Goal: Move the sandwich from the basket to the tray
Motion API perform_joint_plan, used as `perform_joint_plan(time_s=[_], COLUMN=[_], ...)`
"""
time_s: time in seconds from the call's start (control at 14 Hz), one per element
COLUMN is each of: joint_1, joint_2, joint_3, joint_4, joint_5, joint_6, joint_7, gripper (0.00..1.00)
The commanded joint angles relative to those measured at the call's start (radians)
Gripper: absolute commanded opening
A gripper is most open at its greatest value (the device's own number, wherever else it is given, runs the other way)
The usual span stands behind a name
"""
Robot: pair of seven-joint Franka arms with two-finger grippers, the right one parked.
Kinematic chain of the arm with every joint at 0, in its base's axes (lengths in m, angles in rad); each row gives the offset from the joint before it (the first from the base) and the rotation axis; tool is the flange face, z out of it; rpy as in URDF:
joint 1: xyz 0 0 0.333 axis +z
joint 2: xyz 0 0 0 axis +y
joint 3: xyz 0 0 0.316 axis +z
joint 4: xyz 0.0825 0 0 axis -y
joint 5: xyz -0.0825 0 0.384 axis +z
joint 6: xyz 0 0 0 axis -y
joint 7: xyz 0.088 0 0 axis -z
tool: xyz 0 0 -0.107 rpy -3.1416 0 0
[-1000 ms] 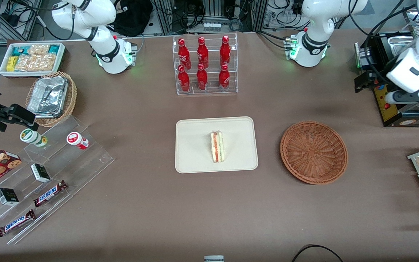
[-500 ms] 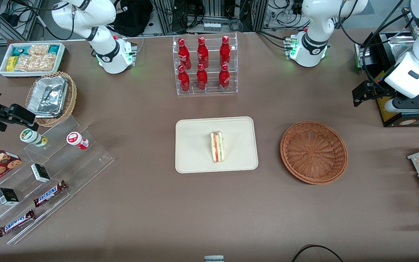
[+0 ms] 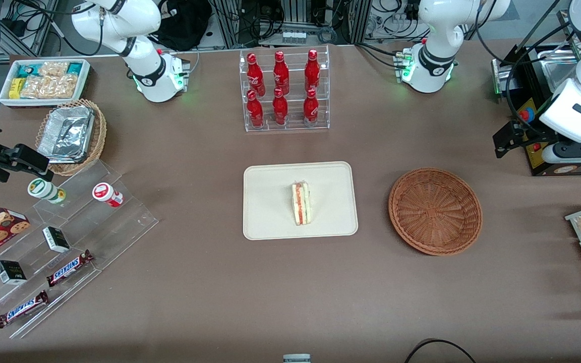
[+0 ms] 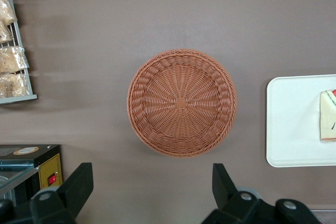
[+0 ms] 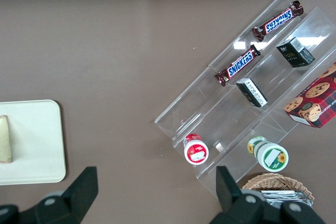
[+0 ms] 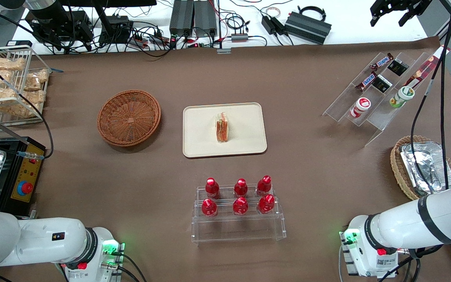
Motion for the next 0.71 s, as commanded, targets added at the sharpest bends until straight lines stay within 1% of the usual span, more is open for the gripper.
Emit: perform_joint_plan(time_s=[0.0, 0.21, 0.36, 0.64], joint_1=[0.001, 0.004, 0.004, 0.001], joint_2=[0.005, 0.001, -0.001, -0.01], joint_3=[0.004, 0.015, 0.024, 0.03], joint_4=[0.023, 0.024, 0.027, 0.073], joint_5=[-0.008, -0.011, -0.037, -0.026], joint_6=[-0.034, -0.061, -0.08, -0.146], joint_7=[-0.041, -0.043, -0.049, -0.049], gripper=[1.0, 1.0, 1.0, 1.0])
